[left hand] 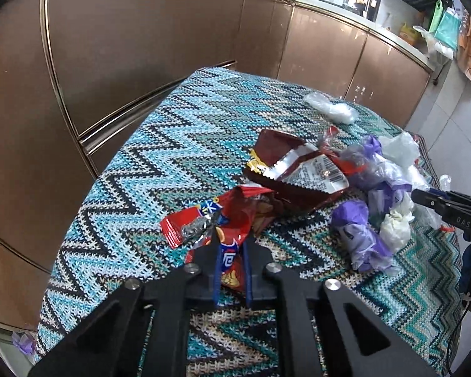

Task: Collect trash
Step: 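Grasp the red chip bag with the left gripper while the right gripper grasps a clear plastic bag, then carry both items over the white bin and open both grippers to drop them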

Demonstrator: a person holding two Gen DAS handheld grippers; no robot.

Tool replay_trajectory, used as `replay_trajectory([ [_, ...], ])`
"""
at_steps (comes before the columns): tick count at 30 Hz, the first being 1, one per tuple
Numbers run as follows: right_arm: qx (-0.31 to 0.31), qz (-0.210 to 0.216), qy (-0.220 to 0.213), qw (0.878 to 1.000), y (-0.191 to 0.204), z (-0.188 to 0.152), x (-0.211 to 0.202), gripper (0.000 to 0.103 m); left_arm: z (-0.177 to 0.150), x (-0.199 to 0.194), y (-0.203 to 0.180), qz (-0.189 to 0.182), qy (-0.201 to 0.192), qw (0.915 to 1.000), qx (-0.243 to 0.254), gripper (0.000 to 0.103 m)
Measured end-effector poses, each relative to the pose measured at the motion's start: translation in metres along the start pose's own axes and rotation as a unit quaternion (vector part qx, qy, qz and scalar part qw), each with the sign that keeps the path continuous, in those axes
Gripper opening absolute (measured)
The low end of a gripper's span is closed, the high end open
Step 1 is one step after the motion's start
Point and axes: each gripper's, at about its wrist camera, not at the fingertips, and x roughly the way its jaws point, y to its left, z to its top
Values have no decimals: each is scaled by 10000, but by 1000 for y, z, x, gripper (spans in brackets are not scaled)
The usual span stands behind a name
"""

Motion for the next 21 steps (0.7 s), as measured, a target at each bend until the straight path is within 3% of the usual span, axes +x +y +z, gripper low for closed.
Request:
replay_trajectory([
  [4,63,154,-269,9995,-3,-1,-18,22,-1,-19,-1,146,-272,9995,1,8],
  [14,183,703,-1212,9900,6,-14,-110,20,9,-92,-19,226,-907,9956,120,7],
  [17,271,710,-1512,9856,3,-25,-143,20,12,-114,-39,79,-1074,9937,322,7],
  [21,552,492,-1818,9806,-16,-49,-185,20,20,-131,-91,-444,-1154,9892,784,7],
])
